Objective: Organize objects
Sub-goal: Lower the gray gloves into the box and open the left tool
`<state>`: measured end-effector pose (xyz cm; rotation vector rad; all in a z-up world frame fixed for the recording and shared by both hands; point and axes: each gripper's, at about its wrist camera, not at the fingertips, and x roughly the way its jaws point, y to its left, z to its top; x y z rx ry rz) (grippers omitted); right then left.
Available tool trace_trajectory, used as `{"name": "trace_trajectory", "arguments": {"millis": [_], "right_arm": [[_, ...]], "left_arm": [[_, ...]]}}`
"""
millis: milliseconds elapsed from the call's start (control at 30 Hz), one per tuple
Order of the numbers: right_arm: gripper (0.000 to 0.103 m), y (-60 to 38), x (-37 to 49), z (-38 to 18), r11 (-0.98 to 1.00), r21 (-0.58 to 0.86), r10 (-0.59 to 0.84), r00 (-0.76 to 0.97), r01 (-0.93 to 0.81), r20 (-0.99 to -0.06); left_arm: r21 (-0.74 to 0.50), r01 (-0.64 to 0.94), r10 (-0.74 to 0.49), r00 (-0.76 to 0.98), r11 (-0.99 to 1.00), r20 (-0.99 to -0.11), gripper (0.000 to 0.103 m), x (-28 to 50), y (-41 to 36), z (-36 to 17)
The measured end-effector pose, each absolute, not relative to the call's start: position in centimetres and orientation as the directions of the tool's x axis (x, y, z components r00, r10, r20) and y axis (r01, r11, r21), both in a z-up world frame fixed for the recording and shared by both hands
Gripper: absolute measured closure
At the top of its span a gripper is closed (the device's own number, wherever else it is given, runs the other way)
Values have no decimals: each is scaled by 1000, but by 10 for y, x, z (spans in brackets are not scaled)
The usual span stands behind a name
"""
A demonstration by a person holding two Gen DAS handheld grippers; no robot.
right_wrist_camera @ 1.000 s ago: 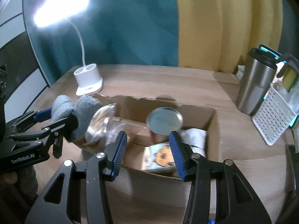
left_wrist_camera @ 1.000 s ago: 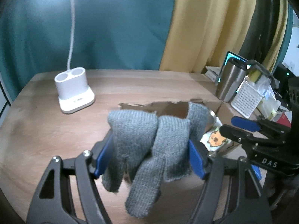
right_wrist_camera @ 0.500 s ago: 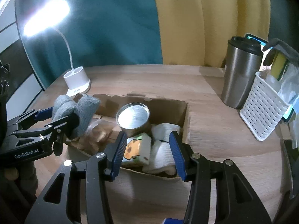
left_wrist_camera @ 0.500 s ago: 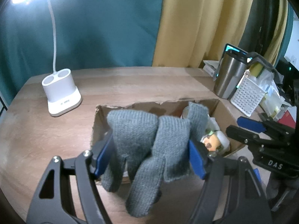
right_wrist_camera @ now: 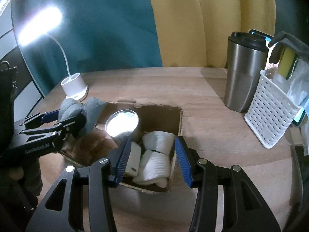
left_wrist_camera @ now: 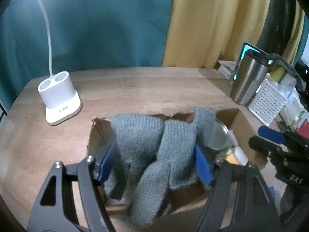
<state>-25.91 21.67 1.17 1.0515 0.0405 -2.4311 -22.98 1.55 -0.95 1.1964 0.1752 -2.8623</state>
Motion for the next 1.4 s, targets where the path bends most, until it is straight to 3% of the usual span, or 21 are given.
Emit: {"name": "trace_trajectory", "arguments": {"millis": [467, 533, 600, 1400], "right_arm": [[53, 222, -269, 6, -885, 171, -419, -580, 433, -698], [53, 223, -269, 5, -885, 169, -418, -582, 434, -697], [53, 223, -269, 5, -886, 166, -415, -583, 433, -698], [44, 223, -221, 25, -901, 120, -383, -633, 418, -672]], "left_arm": [[-103, 99, 9, -674, -990, -739, 26, -257, 9, -19], [-106, 98, 13, -672, -990, -741, 22, -256, 8, -19], [-116, 98, 20, -671, -988, -741, 10, -256, 7, -19], [-133, 50, 54, -733, -990, -678, 9, -199, 4, 9]]}}
